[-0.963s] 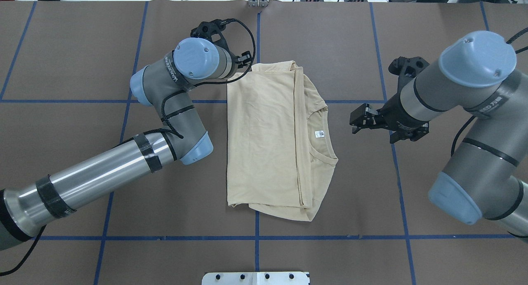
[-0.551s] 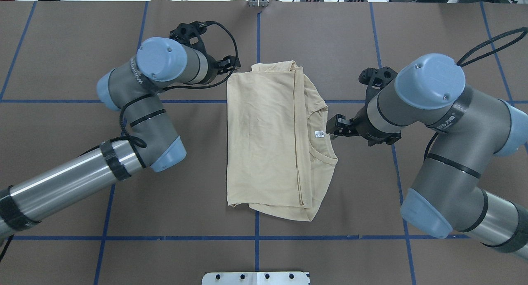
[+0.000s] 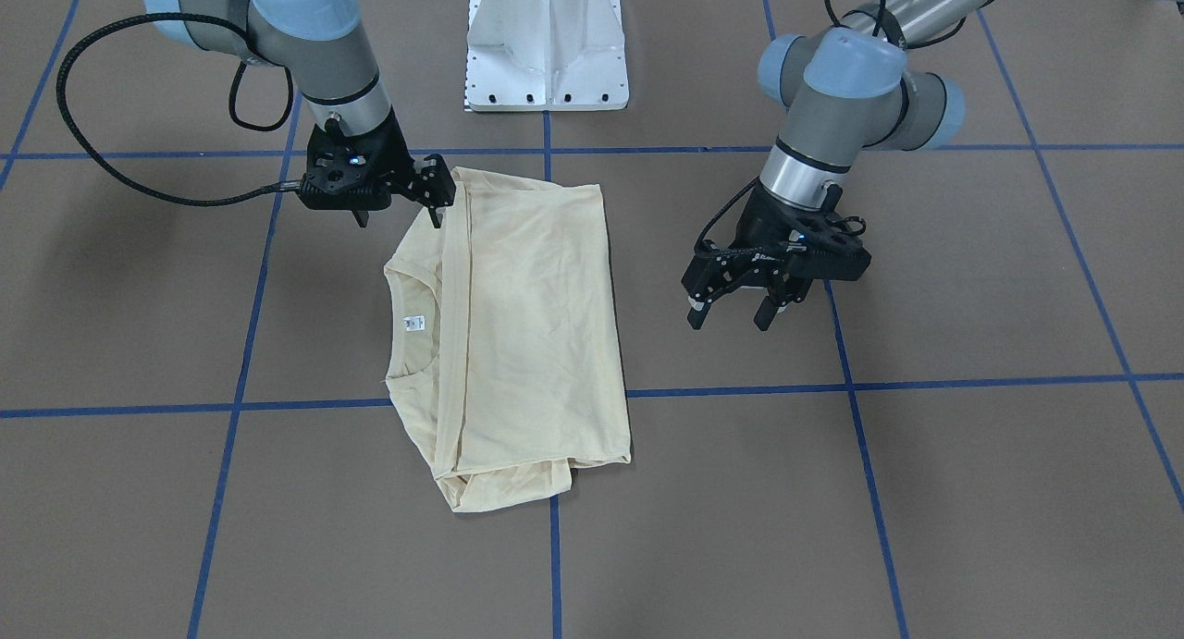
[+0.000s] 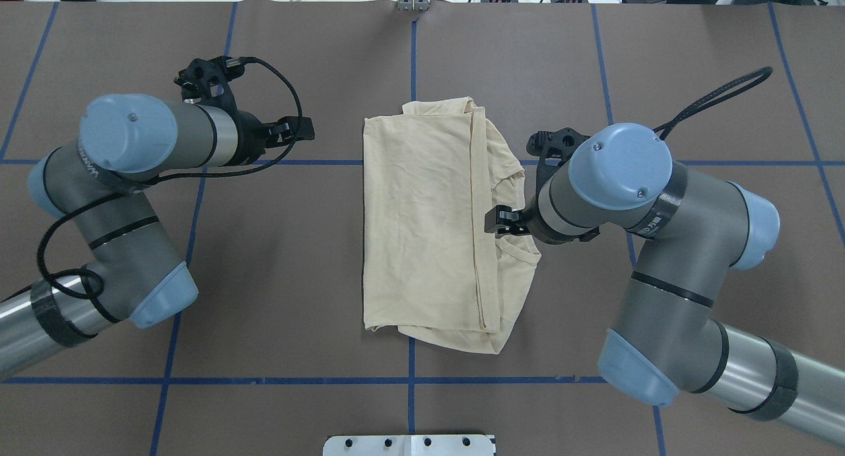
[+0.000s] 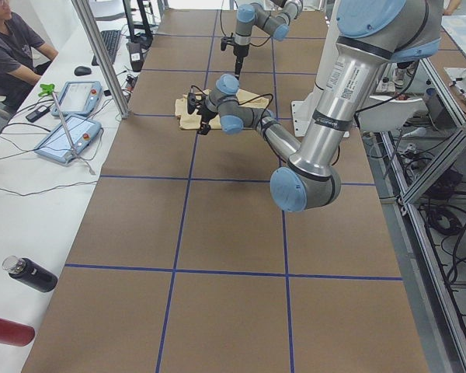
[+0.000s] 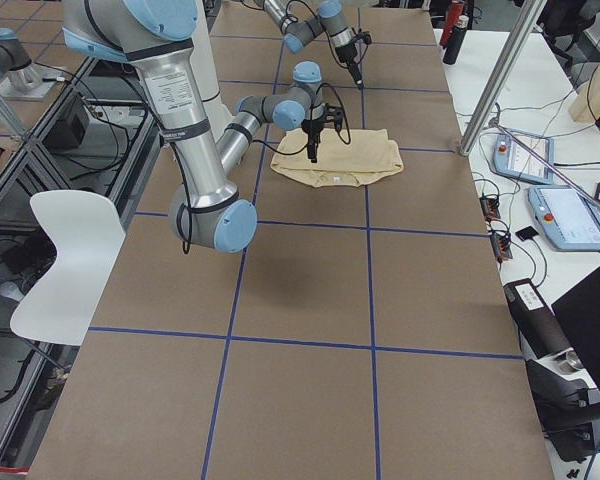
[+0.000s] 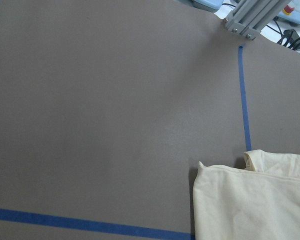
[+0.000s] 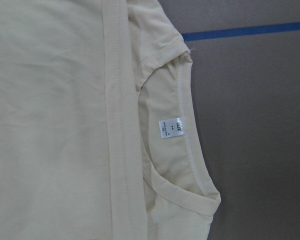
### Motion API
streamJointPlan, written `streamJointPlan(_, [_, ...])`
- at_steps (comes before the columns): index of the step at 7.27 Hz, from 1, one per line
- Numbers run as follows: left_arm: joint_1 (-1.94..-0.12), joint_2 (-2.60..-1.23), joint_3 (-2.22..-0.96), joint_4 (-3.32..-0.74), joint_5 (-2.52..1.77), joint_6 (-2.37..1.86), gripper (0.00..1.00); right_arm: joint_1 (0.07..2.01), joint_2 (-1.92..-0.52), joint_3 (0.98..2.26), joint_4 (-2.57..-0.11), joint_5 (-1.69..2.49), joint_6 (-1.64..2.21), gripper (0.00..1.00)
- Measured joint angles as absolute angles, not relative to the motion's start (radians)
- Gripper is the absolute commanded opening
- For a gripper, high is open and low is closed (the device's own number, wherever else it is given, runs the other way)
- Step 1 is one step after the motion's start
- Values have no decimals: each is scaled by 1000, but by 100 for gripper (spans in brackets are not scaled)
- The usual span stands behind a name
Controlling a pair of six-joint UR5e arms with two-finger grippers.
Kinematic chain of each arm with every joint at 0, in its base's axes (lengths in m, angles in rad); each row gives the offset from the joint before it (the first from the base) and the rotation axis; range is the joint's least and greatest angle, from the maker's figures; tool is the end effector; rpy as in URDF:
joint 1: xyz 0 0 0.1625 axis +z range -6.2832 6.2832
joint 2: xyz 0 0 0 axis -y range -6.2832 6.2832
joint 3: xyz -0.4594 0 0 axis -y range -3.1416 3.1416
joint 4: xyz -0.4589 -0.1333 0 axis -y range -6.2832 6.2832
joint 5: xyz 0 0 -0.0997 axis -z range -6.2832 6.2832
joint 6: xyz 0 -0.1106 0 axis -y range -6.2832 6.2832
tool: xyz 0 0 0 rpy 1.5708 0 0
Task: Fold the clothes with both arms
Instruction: 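Lower the right gripper onto the shirt's side edge near the collar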
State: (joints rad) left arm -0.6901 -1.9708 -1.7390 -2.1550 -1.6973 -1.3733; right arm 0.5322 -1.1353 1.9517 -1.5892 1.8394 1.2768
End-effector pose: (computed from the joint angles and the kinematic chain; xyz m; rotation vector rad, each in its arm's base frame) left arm 0.4688 -0.5418 0.2922 0.3952 1.0942 -0.3634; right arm -0.5108 -0.4214 0.2477 0.0856 -0.8285 0.1171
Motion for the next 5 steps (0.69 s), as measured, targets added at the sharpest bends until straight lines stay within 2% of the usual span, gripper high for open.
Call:
streamJointPlan(2, [-691,-1899,-1817,-2137,-1702,-1372,100,445,-1131,1946,-1595,1753,1273,100])
streamJointPlan(5, [-688,-1882,-1862,-2106,-1707,-1378,100,366,-1114,1908,-1639,1700,1237,100])
